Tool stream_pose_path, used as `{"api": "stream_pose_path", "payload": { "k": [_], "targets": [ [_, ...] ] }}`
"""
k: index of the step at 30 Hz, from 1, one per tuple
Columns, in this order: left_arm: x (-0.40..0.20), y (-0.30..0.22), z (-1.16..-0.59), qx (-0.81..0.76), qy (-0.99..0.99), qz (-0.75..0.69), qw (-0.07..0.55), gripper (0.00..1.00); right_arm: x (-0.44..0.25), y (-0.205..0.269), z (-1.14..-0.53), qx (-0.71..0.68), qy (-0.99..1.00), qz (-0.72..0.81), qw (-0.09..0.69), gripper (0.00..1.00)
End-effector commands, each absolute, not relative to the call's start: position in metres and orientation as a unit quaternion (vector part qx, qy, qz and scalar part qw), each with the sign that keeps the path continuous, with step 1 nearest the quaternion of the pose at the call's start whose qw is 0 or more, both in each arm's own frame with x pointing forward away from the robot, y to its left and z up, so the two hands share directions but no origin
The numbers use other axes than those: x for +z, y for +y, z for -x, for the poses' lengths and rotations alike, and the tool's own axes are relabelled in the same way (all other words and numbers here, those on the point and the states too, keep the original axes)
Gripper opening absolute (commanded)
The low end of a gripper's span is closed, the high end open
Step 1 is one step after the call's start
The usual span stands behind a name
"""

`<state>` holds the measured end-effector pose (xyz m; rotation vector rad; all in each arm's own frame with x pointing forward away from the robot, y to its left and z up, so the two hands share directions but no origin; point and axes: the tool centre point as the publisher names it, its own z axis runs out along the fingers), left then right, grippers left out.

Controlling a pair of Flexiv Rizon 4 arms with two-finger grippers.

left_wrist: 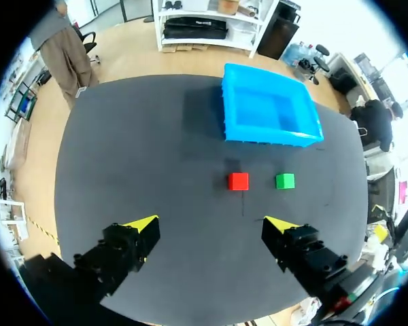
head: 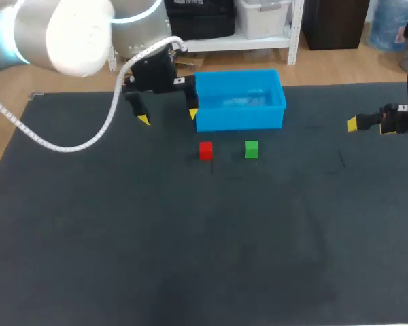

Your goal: Use the left arm to pick the red cube and place it into the blue plastic box first, then use the right arm to grasp the green cube and put it into the same blue plastic box after the first action is fully finished.

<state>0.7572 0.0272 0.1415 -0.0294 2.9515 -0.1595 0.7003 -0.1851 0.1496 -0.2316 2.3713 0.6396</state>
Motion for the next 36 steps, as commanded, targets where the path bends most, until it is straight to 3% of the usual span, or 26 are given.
{"api": "stream_pose_path", "payload": {
  "k": [1, 36],
  "targets": [
    [0.139, 0.02, -0.769, -0.018, 0.998, 0.015, 0.061, 1.0, 0.15, -0.185, -0.7, 0.244, 0.907, 0.089, 0.331, 1.0],
    [0.112, -0.028, -0.8, 0.001, 1.0, 0.002, 0.021, 1.0, 0.15, -0.185, -0.7, 0.244, 0.907, 0.089, 0.331, 1.0]
  ]
}}
